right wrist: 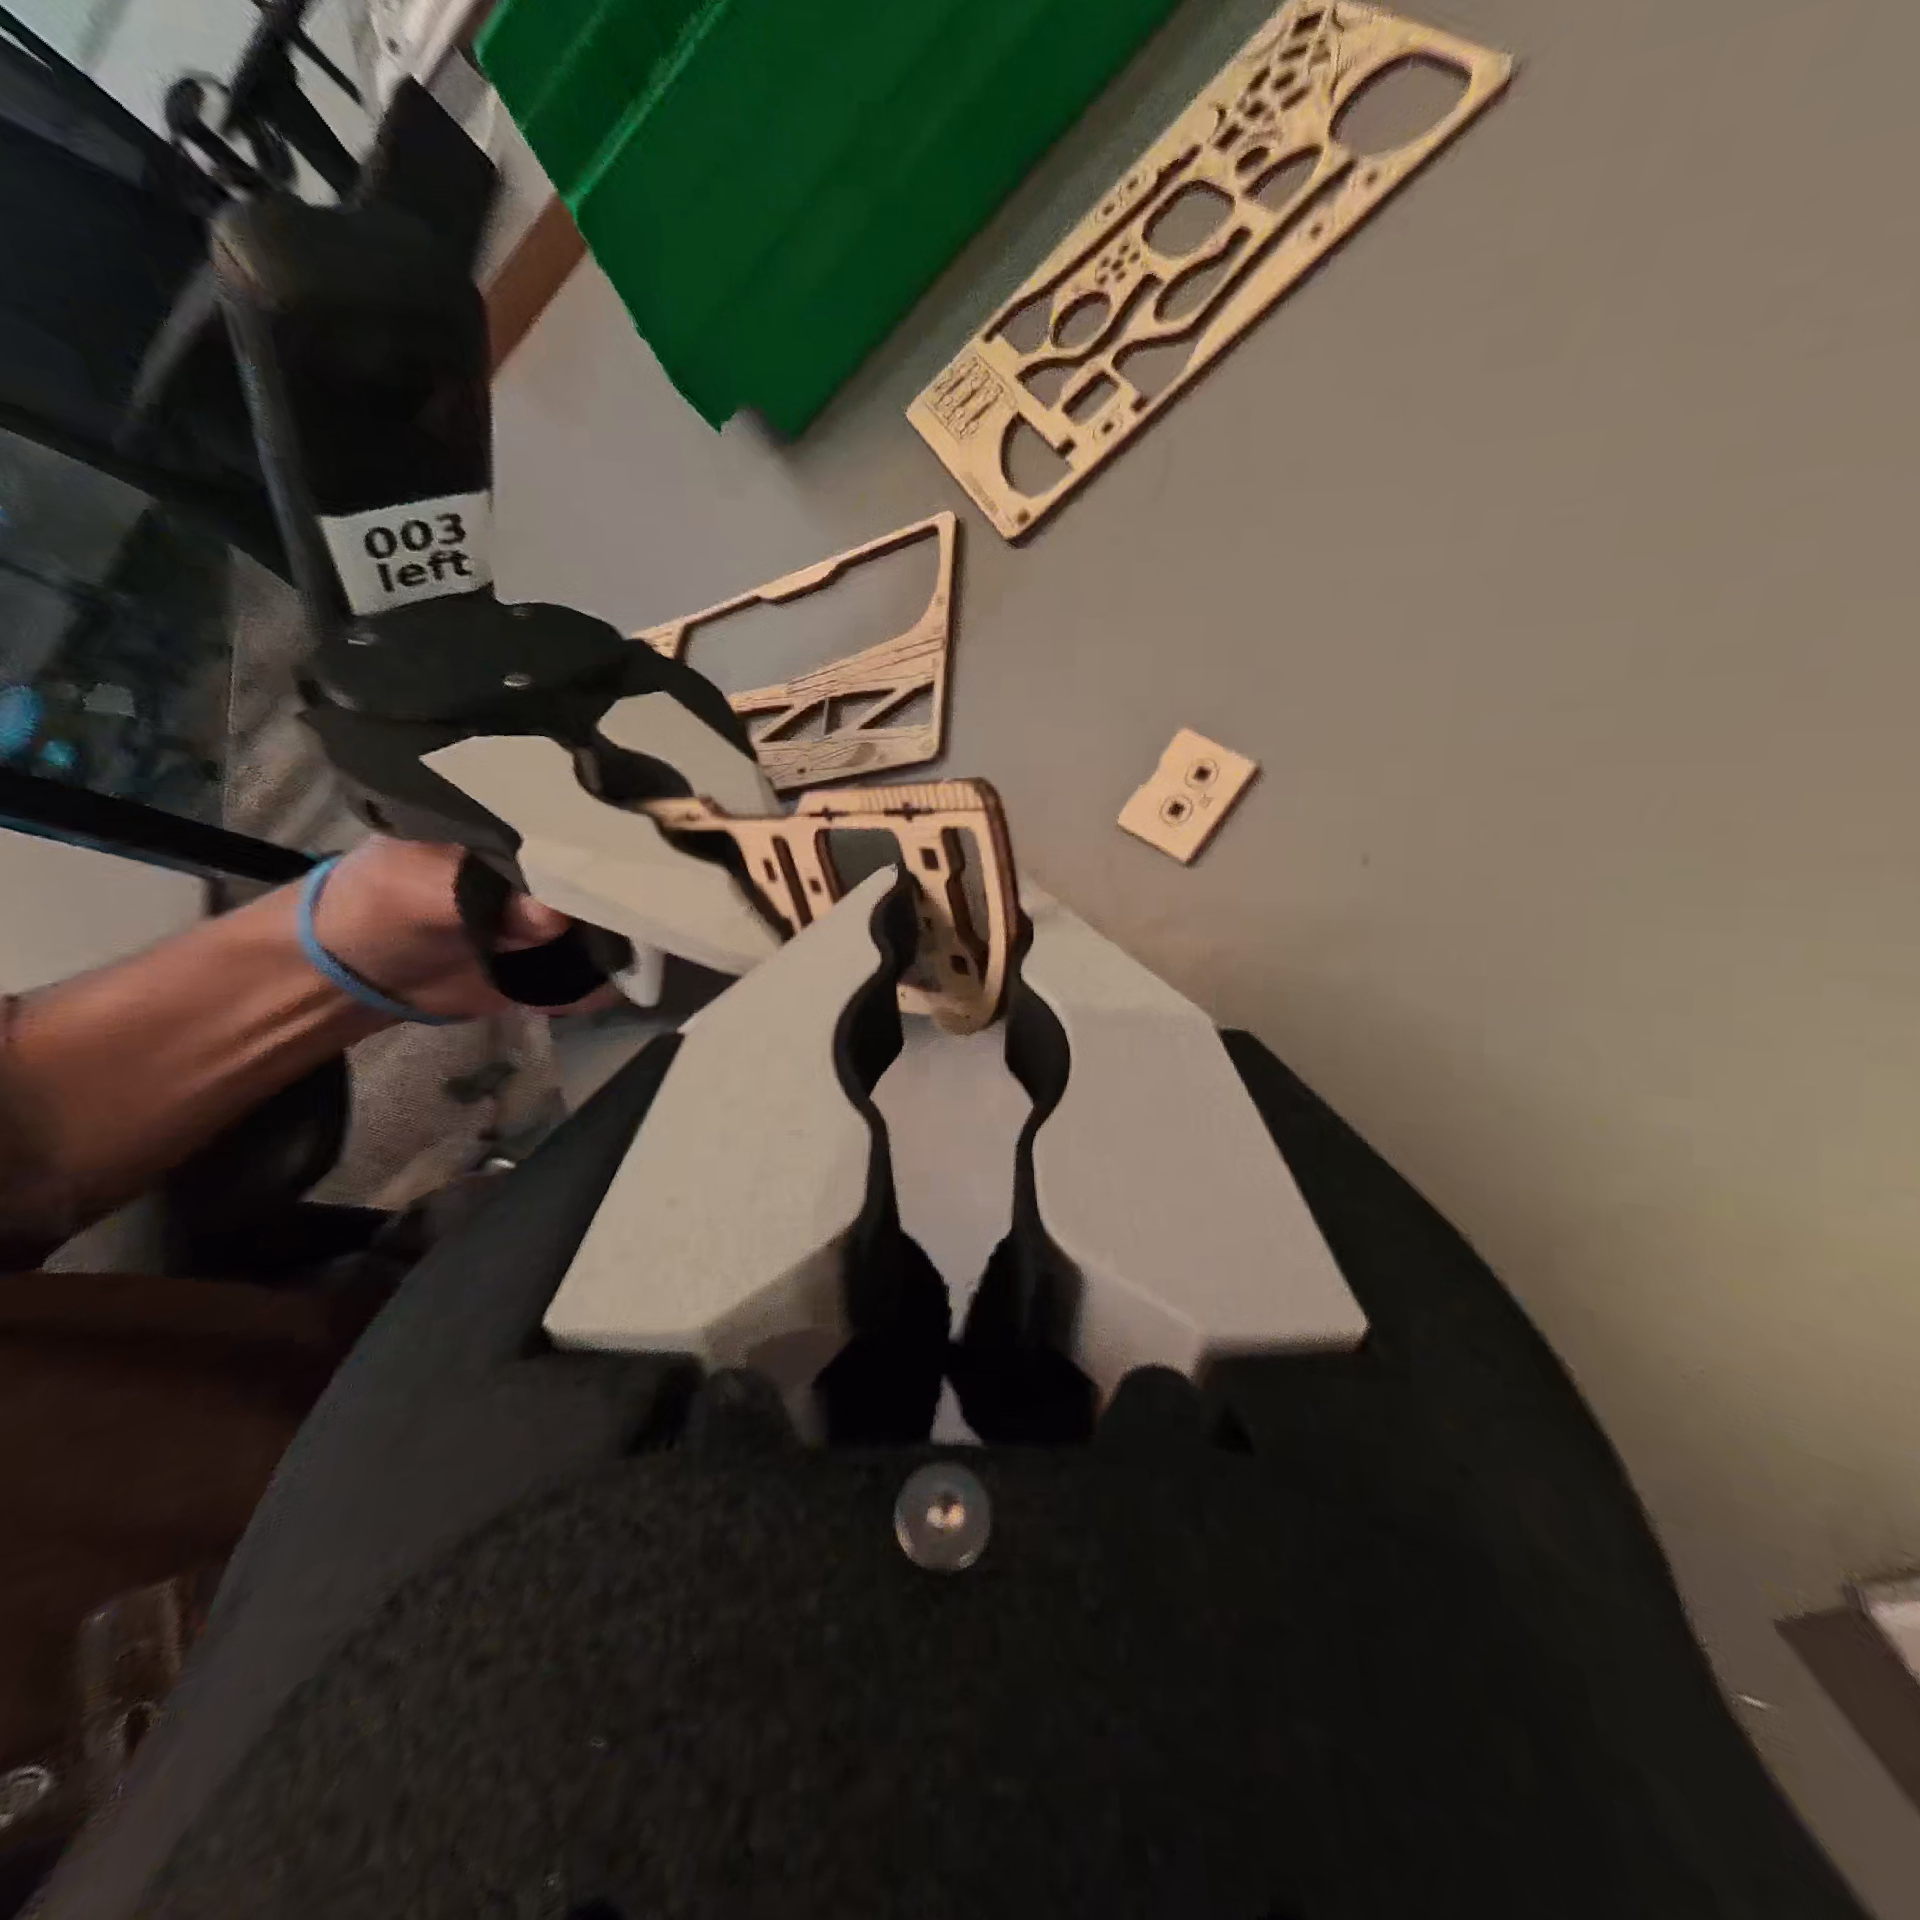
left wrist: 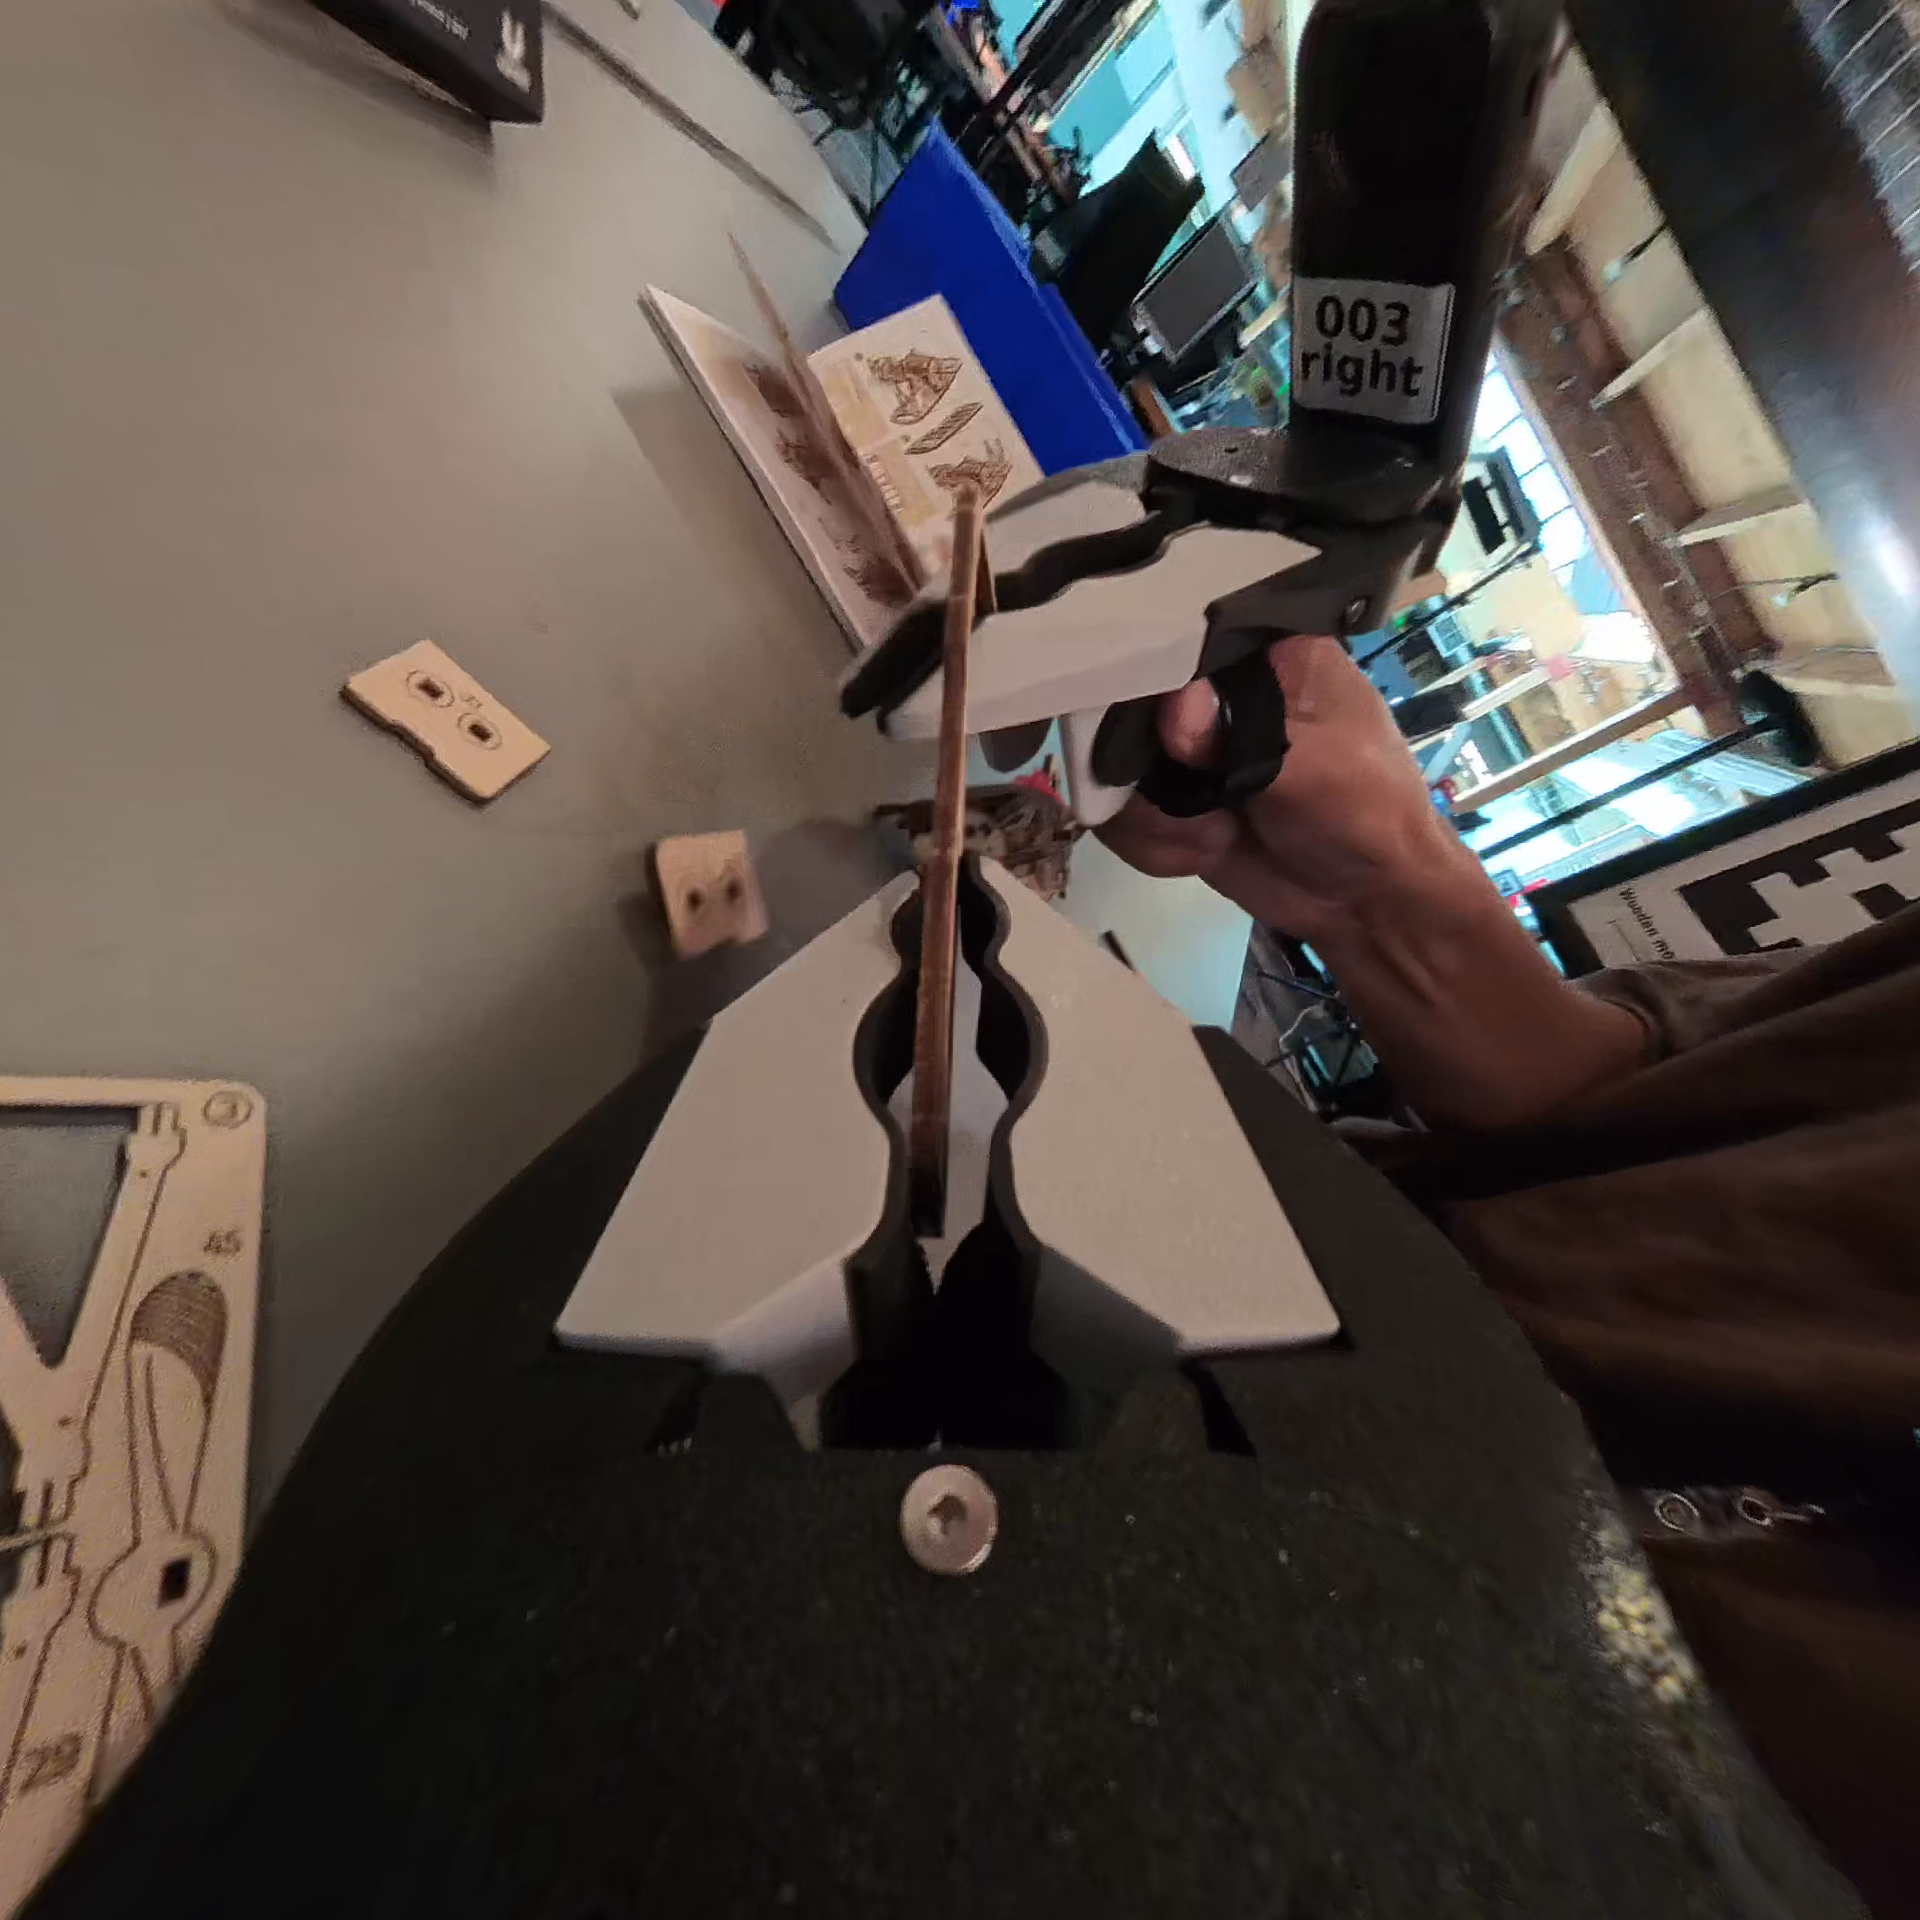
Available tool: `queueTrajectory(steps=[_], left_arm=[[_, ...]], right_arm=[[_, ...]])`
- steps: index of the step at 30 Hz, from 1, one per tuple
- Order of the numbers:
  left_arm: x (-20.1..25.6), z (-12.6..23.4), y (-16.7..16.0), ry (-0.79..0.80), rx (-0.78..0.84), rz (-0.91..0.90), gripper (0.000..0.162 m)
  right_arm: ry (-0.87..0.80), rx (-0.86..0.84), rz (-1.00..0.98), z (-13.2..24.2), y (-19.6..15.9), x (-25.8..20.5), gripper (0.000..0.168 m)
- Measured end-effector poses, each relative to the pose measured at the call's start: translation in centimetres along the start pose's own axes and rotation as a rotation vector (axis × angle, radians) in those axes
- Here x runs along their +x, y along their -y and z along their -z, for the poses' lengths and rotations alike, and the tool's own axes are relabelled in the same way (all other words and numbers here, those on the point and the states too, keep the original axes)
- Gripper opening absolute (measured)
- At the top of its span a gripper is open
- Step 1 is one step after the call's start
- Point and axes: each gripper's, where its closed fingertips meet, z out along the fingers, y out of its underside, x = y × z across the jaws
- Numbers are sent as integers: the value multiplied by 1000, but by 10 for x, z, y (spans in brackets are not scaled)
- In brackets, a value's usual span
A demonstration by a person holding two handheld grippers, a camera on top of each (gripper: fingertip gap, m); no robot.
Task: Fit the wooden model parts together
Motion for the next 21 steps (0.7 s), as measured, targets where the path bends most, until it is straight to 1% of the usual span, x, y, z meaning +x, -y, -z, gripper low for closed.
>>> queueTrajectory(steps=[1, 2, 3, 5, 7, 11, 16, 19, 21], left_arm=[[3, -1, 2, -9, 7, -11, 1], [3, -1, 1, -5, -2, -15, 1], [1, -1, 2, 0, 0, -1, 0], [3, 4, 9, -14, 26, 15, 0], [-1, 9, 10, 8, 26, 13, 1], [4, 20, 18, -69, 88, 111, 0], [19, 24, 34, -238, 199, 246, 0], [32, 14, 37, -309, 207, 264, 0], [40, 7, 38, -315, 202, 239, 1]], right_arm=[[-24, -28, 38, -1, 4, 0, 15], [-40, -68, 69, -4, 5, 1, 24], [-36, -86, 81, -6, 8, 3, 26], [14, -87, 61, -5, 16, 3, 31], [53, -59, 45, 2, 24, 4, 35], [207, 39, -37, 21, 39, -6, 35], [353, 97, -170, 30, 37, -22, 35], [421, 144, -231, 29, 32, -37, 29], [443, 179, -261, 31, 30, -42, 18]])
